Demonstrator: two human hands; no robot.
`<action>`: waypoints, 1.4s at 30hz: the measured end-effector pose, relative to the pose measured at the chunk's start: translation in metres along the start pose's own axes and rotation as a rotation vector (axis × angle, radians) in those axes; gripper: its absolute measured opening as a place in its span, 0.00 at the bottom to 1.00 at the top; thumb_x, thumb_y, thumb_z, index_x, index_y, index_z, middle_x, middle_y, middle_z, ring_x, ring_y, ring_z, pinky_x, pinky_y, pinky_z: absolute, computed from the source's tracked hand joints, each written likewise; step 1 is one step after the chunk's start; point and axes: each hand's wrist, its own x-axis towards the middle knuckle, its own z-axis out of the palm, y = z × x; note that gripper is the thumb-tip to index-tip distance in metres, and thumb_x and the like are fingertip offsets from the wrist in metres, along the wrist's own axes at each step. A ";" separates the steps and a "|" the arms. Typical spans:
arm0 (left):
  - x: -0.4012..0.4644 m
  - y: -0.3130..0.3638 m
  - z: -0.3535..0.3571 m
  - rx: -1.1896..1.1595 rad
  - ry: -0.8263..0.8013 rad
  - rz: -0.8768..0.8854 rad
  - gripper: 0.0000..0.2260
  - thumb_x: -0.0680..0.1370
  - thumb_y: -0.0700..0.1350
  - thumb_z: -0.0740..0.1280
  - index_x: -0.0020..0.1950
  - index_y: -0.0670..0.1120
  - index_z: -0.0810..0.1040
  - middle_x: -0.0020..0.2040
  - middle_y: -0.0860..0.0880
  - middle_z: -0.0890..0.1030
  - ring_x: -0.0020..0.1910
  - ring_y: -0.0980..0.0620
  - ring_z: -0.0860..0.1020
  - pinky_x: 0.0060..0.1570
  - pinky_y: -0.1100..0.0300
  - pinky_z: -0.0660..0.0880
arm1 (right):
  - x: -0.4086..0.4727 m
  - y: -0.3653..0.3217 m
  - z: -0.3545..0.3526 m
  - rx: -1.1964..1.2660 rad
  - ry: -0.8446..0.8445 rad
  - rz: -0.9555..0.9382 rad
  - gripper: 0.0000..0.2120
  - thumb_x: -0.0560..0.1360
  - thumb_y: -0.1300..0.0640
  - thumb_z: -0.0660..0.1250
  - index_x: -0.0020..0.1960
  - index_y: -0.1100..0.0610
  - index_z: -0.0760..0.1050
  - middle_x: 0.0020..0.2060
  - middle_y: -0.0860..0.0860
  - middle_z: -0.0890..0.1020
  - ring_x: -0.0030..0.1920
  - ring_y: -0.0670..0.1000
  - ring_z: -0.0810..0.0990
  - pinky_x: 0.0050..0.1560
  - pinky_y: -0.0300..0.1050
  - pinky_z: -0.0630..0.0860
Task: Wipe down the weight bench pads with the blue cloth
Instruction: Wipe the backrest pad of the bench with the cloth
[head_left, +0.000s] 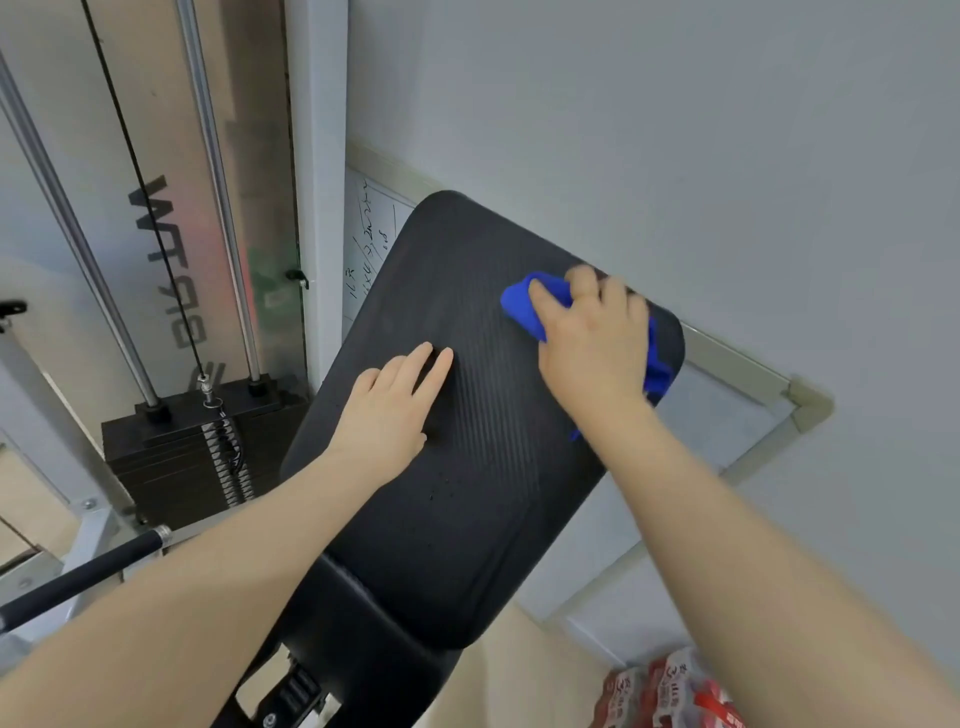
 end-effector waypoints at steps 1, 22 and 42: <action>0.001 -0.001 0.000 -0.017 -0.033 0.000 0.43 0.73 0.50 0.69 0.76 0.48 0.41 0.77 0.45 0.48 0.74 0.45 0.56 0.69 0.53 0.59 | -0.016 -0.011 0.001 0.035 -0.023 -0.018 0.21 0.59 0.61 0.71 0.53 0.54 0.80 0.47 0.59 0.80 0.37 0.58 0.74 0.36 0.48 0.68; -0.009 0.023 0.004 0.000 -0.153 -0.130 0.59 0.64 0.57 0.76 0.74 0.47 0.32 0.76 0.43 0.34 0.77 0.44 0.43 0.74 0.47 0.48 | -0.091 -0.038 -0.012 0.126 -0.298 -0.270 0.21 0.67 0.58 0.65 0.60 0.53 0.75 0.51 0.55 0.76 0.42 0.56 0.72 0.39 0.49 0.67; -0.042 0.054 0.028 0.024 -0.076 -0.394 0.59 0.63 0.62 0.73 0.75 0.42 0.34 0.75 0.36 0.36 0.76 0.40 0.45 0.74 0.49 0.49 | -0.083 -0.008 -0.017 0.029 -0.336 -0.568 0.13 0.70 0.60 0.56 0.48 0.52 0.77 0.48 0.53 0.75 0.43 0.55 0.71 0.38 0.47 0.60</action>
